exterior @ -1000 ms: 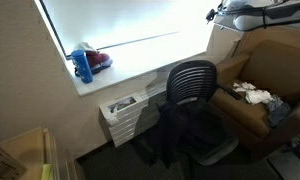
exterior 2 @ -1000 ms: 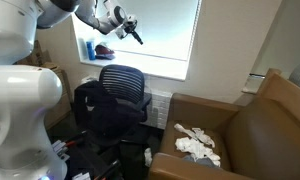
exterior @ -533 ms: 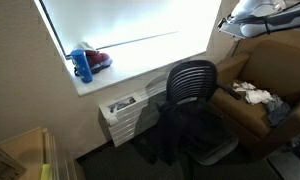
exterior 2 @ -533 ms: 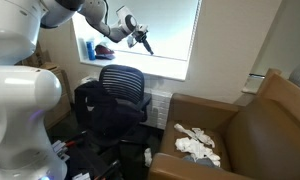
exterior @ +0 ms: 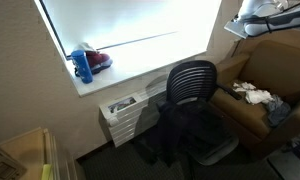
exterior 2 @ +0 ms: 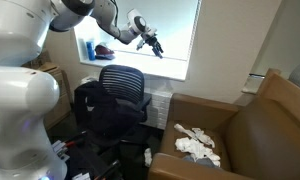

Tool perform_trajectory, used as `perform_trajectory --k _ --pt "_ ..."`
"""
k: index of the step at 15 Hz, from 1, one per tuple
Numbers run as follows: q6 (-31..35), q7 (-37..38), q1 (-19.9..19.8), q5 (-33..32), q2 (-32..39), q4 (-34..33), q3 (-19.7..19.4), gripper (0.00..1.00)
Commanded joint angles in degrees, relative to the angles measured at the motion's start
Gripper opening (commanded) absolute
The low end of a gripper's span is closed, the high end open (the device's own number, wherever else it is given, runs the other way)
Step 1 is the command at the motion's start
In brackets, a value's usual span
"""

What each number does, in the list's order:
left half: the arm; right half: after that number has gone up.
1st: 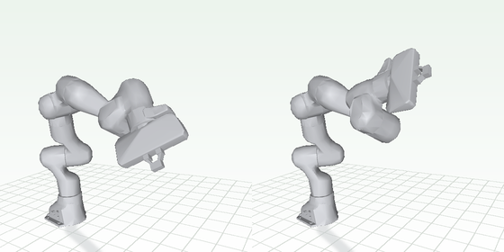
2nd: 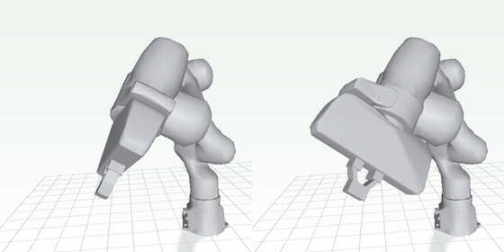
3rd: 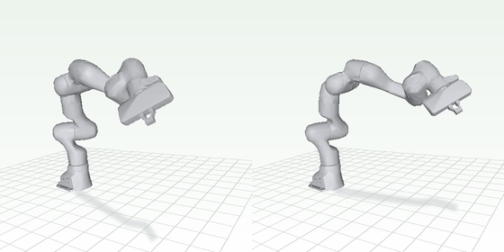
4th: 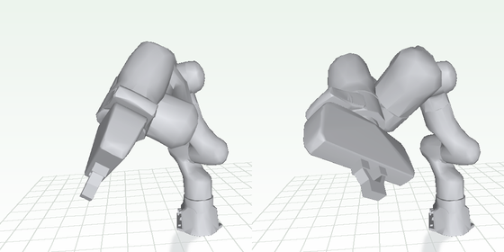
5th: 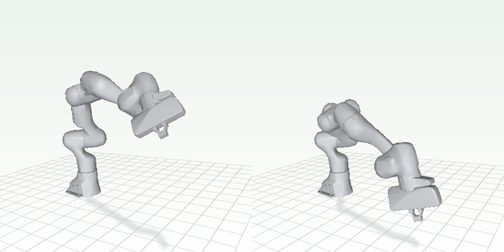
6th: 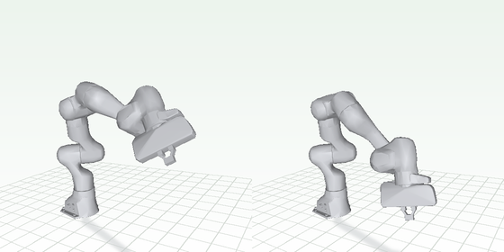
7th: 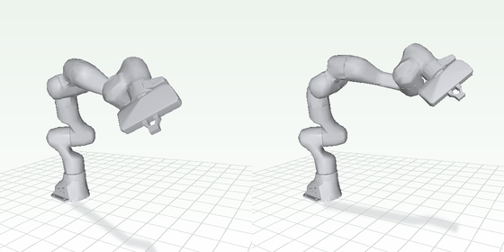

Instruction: Hang the pair of trousers on the left side and hang the blue shirt on the right side of the chair

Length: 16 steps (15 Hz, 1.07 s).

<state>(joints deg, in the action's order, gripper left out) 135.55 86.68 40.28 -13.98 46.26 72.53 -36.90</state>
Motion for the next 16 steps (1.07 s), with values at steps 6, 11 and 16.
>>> perform_trajectory --k 6,11,16 --pt "-16.3 14.8 -14.0 -5.6 -1.0 2.1 11.6 1.0" --pt "-20.7 17.9 -16.1 -9.2 -0.6 -0.8 16.8 1.0" --pt "-24.4 21.0 -21.5 -8.0 1.3 -0.1 18.8 1.0"
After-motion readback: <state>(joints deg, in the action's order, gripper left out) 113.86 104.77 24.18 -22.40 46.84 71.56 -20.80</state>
